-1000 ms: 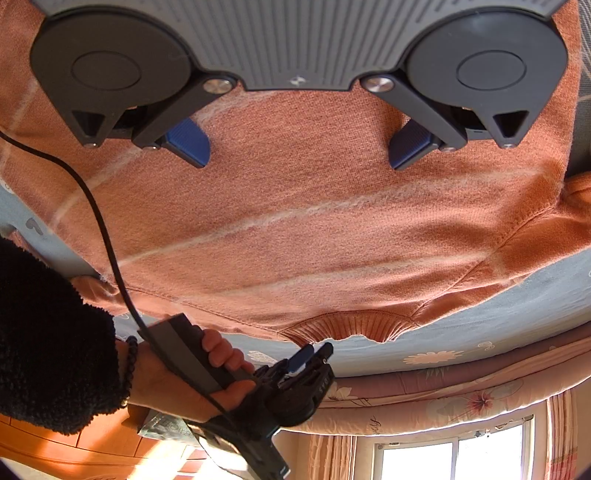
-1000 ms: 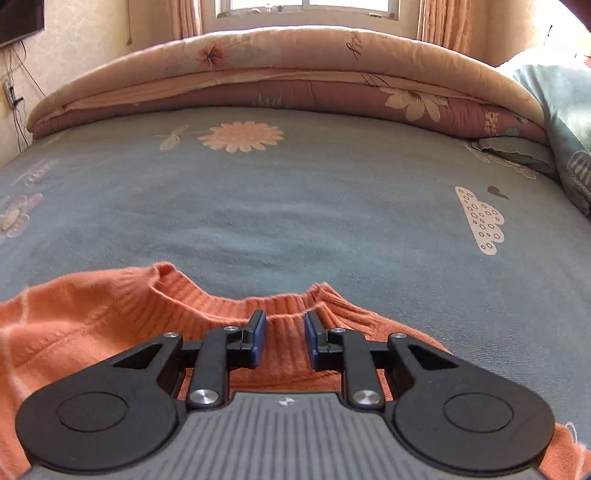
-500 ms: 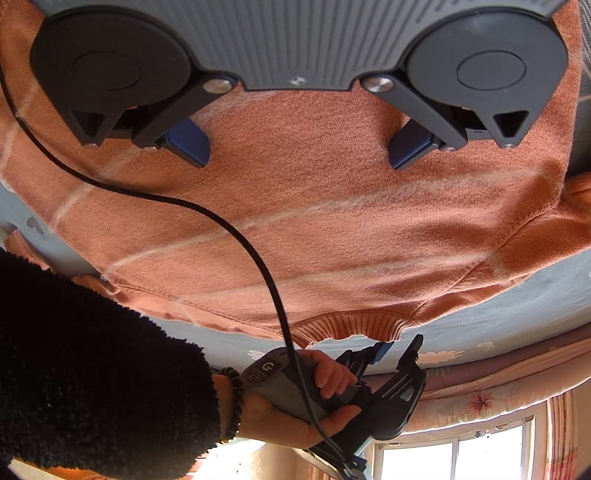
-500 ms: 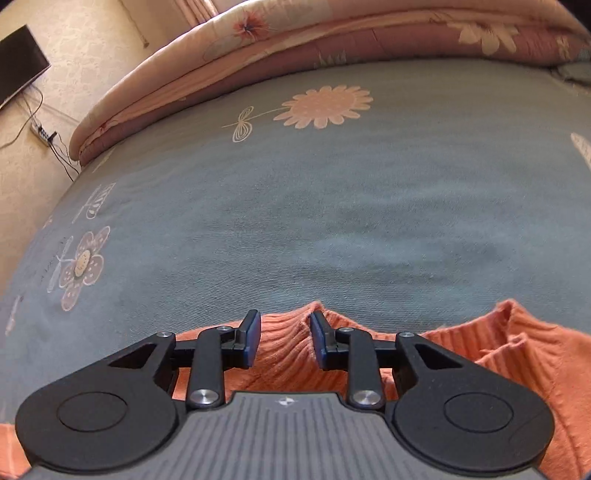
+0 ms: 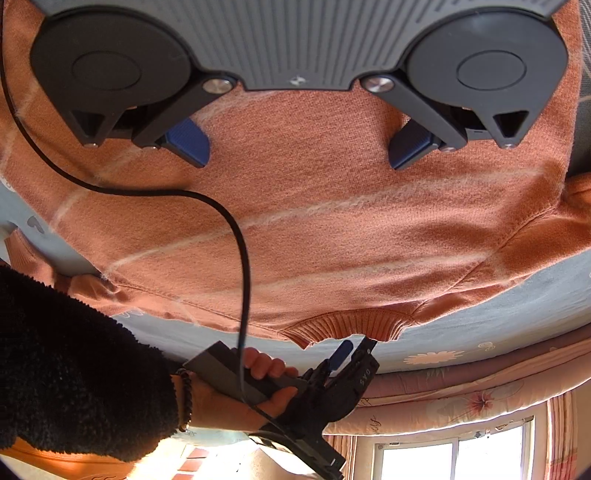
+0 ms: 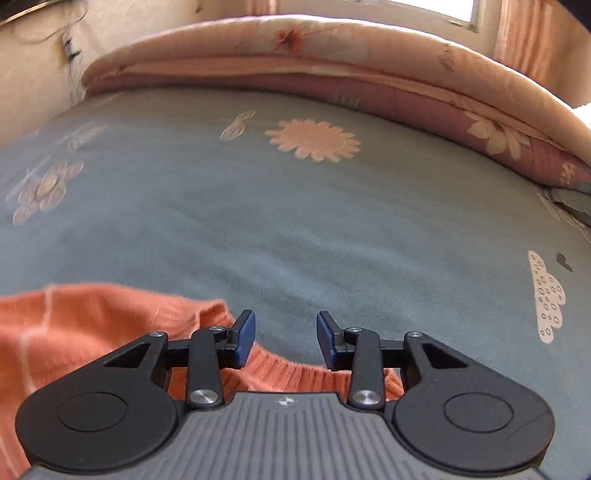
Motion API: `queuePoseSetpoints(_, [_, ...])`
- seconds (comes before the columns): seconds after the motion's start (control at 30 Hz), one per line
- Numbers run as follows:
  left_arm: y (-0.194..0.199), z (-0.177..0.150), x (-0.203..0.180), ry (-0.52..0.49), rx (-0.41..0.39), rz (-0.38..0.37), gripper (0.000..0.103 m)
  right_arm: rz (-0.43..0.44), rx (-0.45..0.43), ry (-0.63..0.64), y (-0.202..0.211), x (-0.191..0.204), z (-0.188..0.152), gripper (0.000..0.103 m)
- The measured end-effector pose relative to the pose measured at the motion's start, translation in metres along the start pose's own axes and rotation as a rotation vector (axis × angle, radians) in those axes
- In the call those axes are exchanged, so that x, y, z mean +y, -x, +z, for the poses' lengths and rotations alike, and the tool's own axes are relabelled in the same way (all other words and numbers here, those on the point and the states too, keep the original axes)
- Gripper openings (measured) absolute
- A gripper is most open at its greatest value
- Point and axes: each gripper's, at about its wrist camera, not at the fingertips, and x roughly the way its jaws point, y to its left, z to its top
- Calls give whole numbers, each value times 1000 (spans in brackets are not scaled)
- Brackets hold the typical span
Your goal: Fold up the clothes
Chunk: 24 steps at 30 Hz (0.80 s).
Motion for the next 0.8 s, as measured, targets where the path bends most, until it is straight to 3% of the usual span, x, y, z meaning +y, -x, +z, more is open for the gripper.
queuePoseSetpoints(0.1, [0, 0, 0, 1, 0, -2, 102, 43, -14, 124, -1, 10, -5, 44])
queuePoseSetpoints(0.27, [1, 1, 0, -5, 6, -3, 102, 103, 42, 255, -19, 19, 5, 47])
queuePoseSetpoints(0.43, [14, 14, 4, 0, 37, -39, 102, 195, 58, 172, -34, 6, 9, 48])
queuePoseSetpoints(0.5, [23, 21, 13, 42, 16, -67, 102, 195, 47, 163, -33, 11, 7, 27])
queuePoseSetpoints(0.53, [25, 25, 19, 54, 9, -59, 102, 194, 41, 159, -33, 13, 6, 9])
queuePoseSetpoints(0.63, [28, 39, 38, 82, -13, -12, 102, 114, 15, 226, -27, 30, 4, 6])
queuePoseSetpoints(0.73, [30, 54, 57, 110, -34, 36, 102, 24, -43, 182, -28, 30, 15, 6])
queuePoseSetpoints(0.8, [26, 49, 66, 138, -61, 23, 102, -25, -51, 136, -39, 28, 25, 5])
